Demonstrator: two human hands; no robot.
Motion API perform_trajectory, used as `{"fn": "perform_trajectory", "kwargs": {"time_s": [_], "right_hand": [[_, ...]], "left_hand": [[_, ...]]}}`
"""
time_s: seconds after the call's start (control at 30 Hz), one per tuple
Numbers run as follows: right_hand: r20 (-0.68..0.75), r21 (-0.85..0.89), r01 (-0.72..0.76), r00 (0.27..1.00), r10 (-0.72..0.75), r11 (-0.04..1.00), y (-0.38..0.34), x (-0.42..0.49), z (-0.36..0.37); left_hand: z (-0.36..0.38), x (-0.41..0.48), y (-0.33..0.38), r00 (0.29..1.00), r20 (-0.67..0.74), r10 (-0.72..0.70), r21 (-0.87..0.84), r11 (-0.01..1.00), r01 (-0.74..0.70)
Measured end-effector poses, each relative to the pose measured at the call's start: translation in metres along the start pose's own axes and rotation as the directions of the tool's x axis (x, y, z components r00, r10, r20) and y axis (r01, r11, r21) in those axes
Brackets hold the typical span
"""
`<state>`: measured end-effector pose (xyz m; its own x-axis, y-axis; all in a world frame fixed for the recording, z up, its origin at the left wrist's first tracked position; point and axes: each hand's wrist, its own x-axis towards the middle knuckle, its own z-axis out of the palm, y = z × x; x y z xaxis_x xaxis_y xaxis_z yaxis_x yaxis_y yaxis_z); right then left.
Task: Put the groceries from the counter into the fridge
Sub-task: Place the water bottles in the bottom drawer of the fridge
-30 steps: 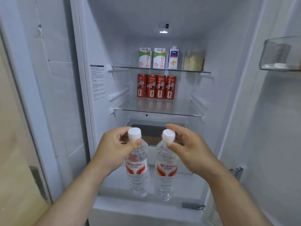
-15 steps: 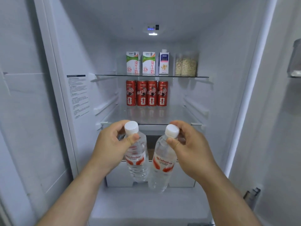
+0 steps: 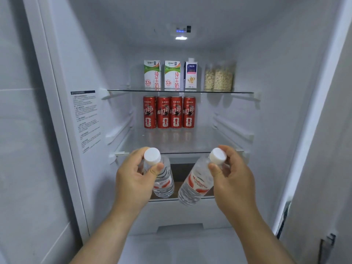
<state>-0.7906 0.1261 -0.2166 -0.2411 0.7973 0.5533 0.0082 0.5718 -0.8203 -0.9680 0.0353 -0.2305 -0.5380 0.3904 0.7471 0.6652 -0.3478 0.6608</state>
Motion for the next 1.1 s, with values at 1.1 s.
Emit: {"fn": "perform_trajectory", "kwargs": {"time_s": [1.1], "right_hand": [[-0.059,-0.319,-0.154,0.988,0.143,0.935,0.09,-0.001,0.029]], "left_hand": [[0.011,-0.041,-0.103,0.991,-0.104,-0.079,0.291,0.951,0.107]]}}
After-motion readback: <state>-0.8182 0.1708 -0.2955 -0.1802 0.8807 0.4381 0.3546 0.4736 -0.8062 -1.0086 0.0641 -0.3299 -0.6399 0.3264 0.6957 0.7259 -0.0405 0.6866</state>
